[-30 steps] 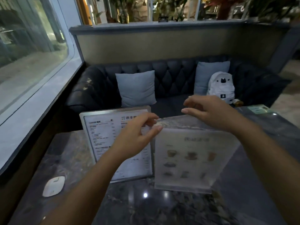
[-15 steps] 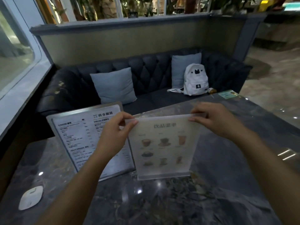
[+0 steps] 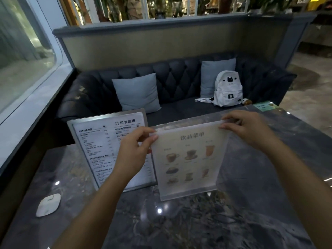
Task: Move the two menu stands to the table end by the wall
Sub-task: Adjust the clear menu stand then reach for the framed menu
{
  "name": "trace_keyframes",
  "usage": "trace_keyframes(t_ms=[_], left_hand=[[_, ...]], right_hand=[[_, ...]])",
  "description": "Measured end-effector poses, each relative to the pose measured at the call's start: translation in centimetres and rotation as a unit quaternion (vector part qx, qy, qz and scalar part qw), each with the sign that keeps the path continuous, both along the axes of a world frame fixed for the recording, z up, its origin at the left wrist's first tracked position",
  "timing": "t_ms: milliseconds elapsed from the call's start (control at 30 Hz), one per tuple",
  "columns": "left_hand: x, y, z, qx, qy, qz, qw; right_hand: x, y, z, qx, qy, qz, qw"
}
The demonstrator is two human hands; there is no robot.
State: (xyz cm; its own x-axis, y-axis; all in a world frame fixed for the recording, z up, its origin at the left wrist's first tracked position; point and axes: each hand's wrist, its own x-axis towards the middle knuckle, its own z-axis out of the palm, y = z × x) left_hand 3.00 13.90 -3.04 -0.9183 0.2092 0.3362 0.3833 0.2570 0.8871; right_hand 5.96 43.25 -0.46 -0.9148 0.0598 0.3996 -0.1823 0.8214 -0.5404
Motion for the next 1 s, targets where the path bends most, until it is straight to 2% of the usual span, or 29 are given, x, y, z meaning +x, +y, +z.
trace_keyframes(t_ms=[733,867,1000], left_hand=[[1.0,0.2,-0.1,0.016,-0.013,0.003,1.000],[1.0,0.2,0.0,0.006,-0.011,0.002,1.000],[0.9,-0.4,0.3,-0.060,0.021,-0.006,0.998]], right_hand=[[-0.8,0.9,-0.6,-0.055,-0.003,0.033,0.998],[-0.7,0.9,-0.2,-0.004,-0.019,0.033,0.999],[-0.3,1.1,0.5,0.066,-0.051,0.040,0.996]])
